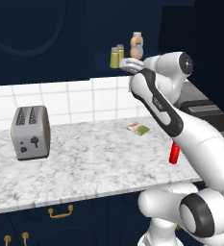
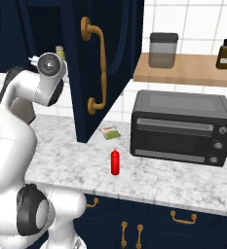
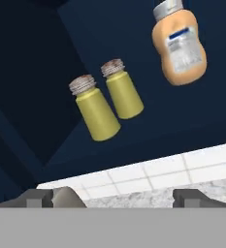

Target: Put the shaker and condiment bottle from the counter next to their counterparts in the cabinet.

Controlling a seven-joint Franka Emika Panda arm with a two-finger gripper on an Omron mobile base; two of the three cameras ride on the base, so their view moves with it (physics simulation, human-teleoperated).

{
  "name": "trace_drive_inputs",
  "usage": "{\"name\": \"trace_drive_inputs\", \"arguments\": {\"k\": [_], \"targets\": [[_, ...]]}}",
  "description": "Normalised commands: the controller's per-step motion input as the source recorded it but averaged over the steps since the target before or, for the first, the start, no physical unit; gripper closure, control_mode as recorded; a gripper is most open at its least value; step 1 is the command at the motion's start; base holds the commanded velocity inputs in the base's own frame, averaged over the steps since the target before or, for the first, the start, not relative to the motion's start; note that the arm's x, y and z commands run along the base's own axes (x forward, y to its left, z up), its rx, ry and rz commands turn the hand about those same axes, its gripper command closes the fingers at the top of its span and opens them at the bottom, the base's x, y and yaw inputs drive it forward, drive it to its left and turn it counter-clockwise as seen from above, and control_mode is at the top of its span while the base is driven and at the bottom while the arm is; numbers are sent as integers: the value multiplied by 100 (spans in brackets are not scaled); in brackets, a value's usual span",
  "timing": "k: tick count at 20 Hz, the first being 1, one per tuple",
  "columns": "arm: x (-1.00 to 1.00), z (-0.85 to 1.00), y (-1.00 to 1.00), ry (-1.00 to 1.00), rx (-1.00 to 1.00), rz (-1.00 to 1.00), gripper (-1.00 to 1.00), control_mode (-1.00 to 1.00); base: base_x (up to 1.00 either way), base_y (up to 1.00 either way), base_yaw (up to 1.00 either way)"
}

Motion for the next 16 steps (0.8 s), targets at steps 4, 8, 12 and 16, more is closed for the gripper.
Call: {"name": "trace_drive_inputs", "arguments": {"k": [4, 8, 12, 16], "targets": [[-87, 8, 1, 0, 7, -9, -100, -100, 0, 0, 0], [-99, 6, 0, 0, 3, -21, -100, -100, 0, 0, 0], [-100, 1, 0, 0, 2, -28, -100, -100, 0, 0, 0], [-91, -1, 0, 0, 0, -42, -100, -100, 0, 0, 0]]}}
